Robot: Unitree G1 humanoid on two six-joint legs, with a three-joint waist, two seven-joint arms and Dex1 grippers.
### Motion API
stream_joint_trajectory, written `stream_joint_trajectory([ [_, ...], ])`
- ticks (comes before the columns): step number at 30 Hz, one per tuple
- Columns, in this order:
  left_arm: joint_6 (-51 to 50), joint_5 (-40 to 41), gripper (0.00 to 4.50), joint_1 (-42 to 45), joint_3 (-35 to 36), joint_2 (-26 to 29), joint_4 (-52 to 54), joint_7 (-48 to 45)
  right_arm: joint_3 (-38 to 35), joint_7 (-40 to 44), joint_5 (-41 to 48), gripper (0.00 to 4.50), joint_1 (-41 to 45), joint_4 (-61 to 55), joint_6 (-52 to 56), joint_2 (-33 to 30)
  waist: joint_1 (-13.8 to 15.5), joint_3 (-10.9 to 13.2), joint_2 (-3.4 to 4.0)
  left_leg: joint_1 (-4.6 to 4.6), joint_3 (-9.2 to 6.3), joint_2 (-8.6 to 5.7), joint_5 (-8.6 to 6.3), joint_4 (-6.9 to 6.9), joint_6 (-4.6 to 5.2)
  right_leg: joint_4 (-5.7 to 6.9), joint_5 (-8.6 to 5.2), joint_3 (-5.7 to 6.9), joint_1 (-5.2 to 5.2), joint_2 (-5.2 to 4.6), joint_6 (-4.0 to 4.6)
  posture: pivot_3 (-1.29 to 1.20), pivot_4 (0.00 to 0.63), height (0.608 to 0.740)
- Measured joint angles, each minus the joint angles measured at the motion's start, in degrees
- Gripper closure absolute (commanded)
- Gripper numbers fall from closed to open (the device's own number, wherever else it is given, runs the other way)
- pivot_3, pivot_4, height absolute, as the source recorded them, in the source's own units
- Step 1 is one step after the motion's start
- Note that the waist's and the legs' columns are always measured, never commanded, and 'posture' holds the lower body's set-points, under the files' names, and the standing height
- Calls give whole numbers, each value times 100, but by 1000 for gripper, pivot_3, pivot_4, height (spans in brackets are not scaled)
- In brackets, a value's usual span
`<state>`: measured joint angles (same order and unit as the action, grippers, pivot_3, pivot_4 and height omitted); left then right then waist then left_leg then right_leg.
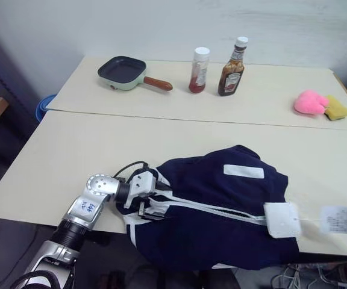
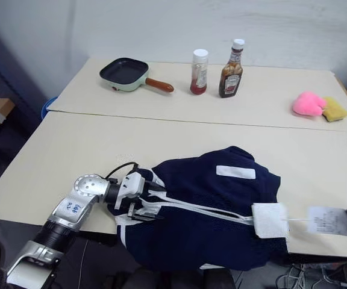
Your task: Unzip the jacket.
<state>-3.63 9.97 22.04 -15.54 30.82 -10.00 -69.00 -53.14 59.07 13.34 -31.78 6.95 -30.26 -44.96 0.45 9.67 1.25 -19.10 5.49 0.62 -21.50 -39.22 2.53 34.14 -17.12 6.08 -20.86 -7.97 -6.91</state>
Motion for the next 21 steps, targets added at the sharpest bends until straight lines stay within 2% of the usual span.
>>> stream_joint_trajectory([
  [3, -4, 0, 0, -79, 20, 81, 43, 41, -164, -182, -144, 4479, -73, 450, -225, -211, -57, -22, 33, 20, -4, 9, 3, 28, -15, -10, -9, 6, 14, 2, 15, 0, 150, 740],
  [11, -6, 0, 0, -226, 82, 83, 69, 195, -376, -976, -767, 4479, -22, 1239, -688, -872, -63, -30, 43, 72, 1, 10, -6, 71, -50, -16, -13, 0, 44, -1, 24, 0, 150, 740],
  [21, -54, 0, 0, -257, 98, 116, 88, 218, -96, -2113, -1533, 4479, 359, 1013, -670, -865, -64, -39, 50, 81, 1, 9, 14, 106, -77, -22, -16, 1, 43, 0, 30, 0, 150, 740],
])
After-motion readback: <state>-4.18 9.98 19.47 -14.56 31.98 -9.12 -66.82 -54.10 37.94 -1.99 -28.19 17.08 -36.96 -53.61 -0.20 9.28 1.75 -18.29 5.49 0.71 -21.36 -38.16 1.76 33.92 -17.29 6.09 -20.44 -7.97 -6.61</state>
